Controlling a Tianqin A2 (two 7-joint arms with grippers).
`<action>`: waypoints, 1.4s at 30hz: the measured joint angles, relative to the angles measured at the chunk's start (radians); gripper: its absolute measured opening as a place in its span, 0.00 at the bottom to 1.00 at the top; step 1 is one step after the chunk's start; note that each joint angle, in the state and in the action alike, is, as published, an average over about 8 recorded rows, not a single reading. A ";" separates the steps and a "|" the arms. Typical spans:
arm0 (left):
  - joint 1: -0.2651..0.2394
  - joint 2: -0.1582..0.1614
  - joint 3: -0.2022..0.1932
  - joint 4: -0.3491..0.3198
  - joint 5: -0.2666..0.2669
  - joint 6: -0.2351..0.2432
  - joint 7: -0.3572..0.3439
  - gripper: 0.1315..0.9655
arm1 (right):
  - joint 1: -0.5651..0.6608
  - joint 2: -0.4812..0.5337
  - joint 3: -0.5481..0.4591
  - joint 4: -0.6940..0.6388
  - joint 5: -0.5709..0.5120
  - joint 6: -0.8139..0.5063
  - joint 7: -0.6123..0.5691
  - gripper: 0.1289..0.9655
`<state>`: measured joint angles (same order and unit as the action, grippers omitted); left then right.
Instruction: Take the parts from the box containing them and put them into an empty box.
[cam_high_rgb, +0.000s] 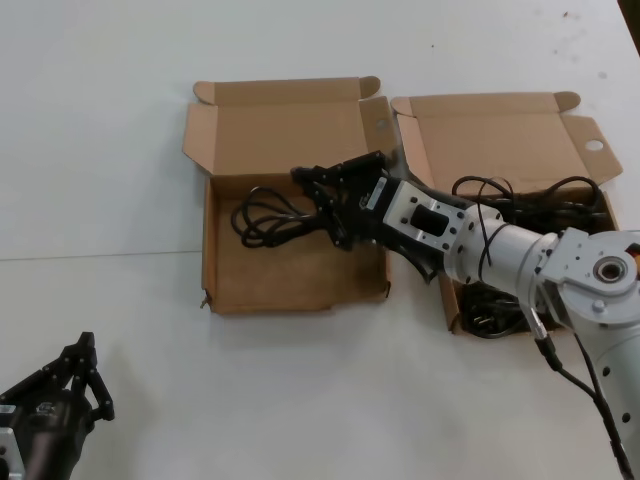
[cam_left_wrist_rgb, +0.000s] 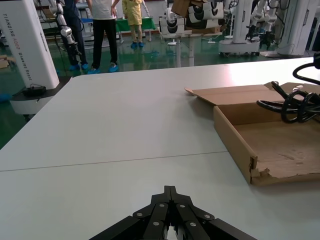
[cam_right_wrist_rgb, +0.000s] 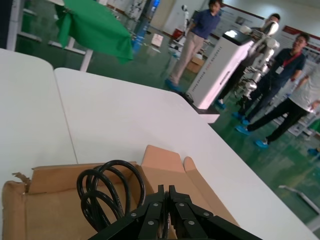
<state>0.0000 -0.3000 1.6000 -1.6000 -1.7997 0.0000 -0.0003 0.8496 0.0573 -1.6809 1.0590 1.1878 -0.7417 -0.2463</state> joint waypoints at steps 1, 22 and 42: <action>0.000 0.000 0.000 0.000 0.000 0.000 0.000 0.03 | 0.003 0.004 -0.009 -0.013 0.016 0.012 0.000 0.03; 0.000 0.000 0.000 0.000 0.000 0.000 0.000 0.03 | 0.020 0.099 -0.165 -0.049 0.239 0.130 0.000 0.18; 0.000 0.000 0.000 0.000 0.000 0.000 0.000 0.03 | -0.218 0.215 -0.147 0.296 0.337 0.212 0.000 0.68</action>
<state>0.0000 -0.3000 1.6000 -1.6000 -1.7997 0.0000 -0.0003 0.6316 0.2726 -1.8277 1.3549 1.5244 -0.5293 -0.2463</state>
